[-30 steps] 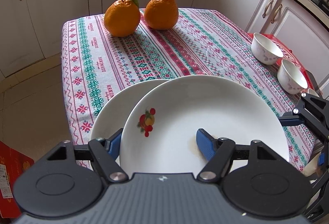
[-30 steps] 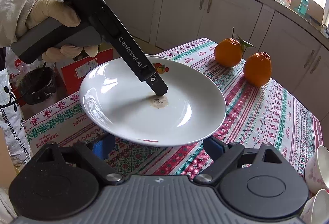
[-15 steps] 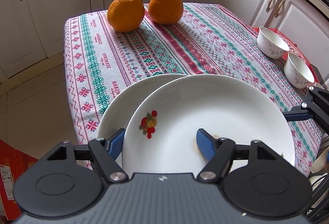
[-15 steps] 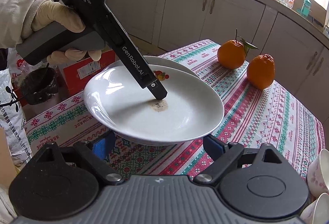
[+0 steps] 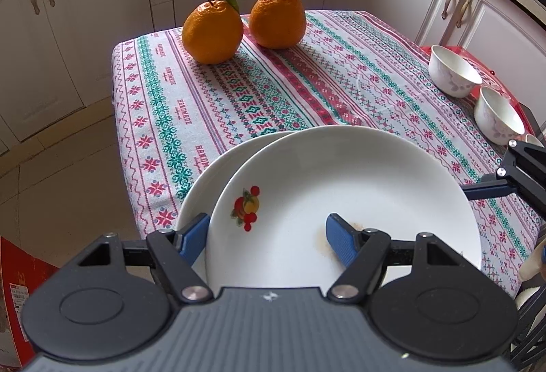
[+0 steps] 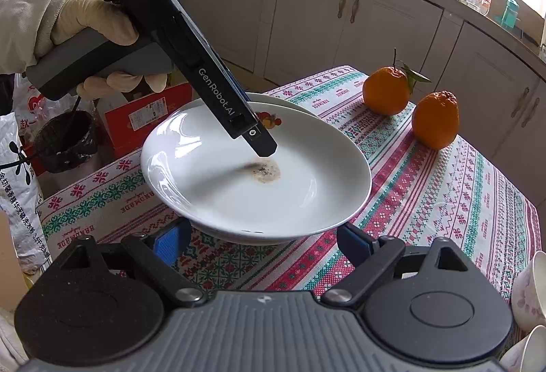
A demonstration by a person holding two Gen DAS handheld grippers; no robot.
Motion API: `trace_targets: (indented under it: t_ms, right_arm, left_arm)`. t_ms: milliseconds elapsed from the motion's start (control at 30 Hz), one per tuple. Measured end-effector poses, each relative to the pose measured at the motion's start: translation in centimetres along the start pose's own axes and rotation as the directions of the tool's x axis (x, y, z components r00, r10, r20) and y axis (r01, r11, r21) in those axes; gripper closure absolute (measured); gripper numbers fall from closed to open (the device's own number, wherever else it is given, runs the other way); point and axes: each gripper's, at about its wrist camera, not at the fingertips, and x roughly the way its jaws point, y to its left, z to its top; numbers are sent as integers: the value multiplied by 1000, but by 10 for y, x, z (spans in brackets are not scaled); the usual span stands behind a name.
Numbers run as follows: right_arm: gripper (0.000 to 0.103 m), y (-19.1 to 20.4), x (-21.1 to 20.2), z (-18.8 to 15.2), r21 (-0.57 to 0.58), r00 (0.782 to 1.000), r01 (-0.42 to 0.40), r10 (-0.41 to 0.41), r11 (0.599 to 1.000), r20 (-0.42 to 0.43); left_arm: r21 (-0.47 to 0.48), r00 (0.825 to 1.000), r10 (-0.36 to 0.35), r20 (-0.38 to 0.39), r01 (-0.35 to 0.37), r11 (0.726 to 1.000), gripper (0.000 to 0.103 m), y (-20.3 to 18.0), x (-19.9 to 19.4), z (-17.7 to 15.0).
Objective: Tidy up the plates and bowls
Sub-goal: 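Lower the plate onto the stack and open the left gripper, then move the right gripper to the nearest white bowl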
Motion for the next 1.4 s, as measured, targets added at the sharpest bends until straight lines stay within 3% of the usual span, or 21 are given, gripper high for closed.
trace_targets:
  t_ms: [633, 767, 1000, 1100, 1400]
  right_arm:
    - [8, 0, 13, 3, -12, 1000, -9, 9, 1000, -26]
    - [8, 1, 14, 2, -10, 1000, -9, 9, 1000, -30]
    - [8, 4, 8, 2, -25, 1000, 5, -5, 1000, -16]
    - [3, 1, 2, 0, -15, 1000, 24, -24, 1000, -6]
    - [0, -18, -31, -20, 75, 993, 111, -114, 991, 34]
  left_arm:
    - [22, 998, 16, 54, -17, 1000, 27, 5, -10, 1]
    - [25, 997, 35, 66, -37, 999, 21, 6, -11, 1]
    - [20, 996, 40, 75, -41, 999, 20, 8, -12, 0]
    - [22, 996, 52, 79, -54, 998, 20, 6, -14, -1]
    - [23, 974, 57, 221, -63, 998, 11, -29, -51, -5]
